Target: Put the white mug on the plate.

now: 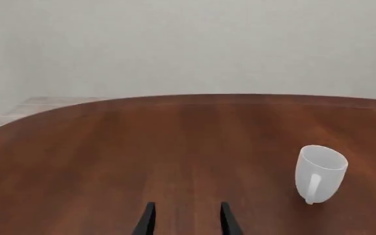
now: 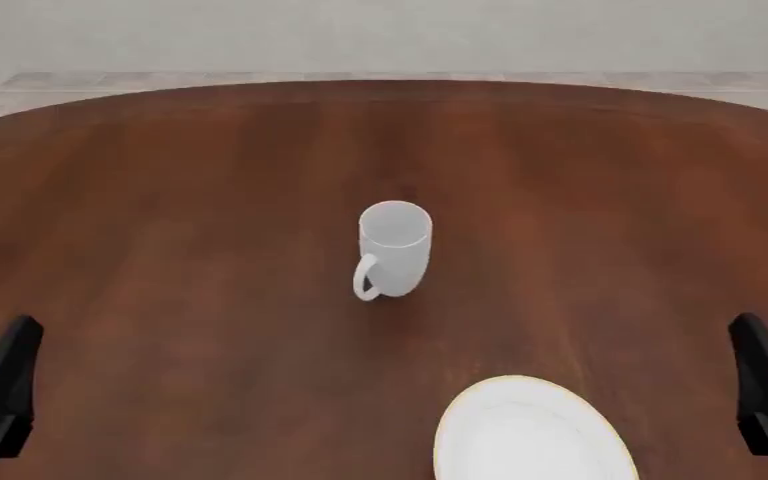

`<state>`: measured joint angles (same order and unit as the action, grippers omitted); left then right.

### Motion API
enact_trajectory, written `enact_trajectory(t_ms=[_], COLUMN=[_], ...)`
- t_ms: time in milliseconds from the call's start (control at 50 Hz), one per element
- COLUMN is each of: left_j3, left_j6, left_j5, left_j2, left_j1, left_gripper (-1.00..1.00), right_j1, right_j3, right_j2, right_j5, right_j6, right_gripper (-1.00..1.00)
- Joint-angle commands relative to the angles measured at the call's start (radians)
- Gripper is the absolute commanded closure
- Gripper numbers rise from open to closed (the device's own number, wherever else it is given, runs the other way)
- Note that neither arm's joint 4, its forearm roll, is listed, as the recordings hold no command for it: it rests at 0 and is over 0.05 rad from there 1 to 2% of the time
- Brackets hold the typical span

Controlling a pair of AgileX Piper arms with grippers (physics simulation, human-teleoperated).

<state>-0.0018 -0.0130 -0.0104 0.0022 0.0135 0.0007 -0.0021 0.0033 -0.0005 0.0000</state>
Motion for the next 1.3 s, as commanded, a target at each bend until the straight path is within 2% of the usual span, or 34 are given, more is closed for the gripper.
enact_trajectory(t_ms=[20, 1140, 1160, 1180, 1200, 1260, 1300], left_j3=[-0.004, 0.002, 0.001, -0.036, -0.004, 0.002, 0.001], left_j6=[0.006, 0.03, 0.033, 0.034, 0.035, 0.07, 0.067], left_j5=[0.013, 0.009, 0.009, -0.012, 0.008, 0.026, 0.023], left_j2=[0.004, -0.001, 0.0, 0.014, 0.001, -0.002, -0.002], left_j1=[-0.019, 0.003, 0.003, 0.003, 0.004, 0.027, 0.027], left_gripper=[-1.0, -1.0, -1.0, -1.0, -1.0, -1.0, -1.0], right_j1=[-0.002, -0.002, -0.002, -0.002, -0.001, -0.002, -0.001], right_j3=[-0.002, -0.002, -0.001, -0.001, -0.001, -0.001, -0.001], right_j2=[0.002, 0.006, 0.007, 0.007, 0.007, 0.006, 0.006], right_j5=[-0.001, -0.001, -0.002, -0.002, -0.002, -0.001, -0.001], right_j6=[0.002, 0.0, 0.0, 0.001, 0.001, 0.001, 0.001], right_gripper=[-1.0, -1.0, -1.0, -1.0, -1.0, -1.0, -1.0])
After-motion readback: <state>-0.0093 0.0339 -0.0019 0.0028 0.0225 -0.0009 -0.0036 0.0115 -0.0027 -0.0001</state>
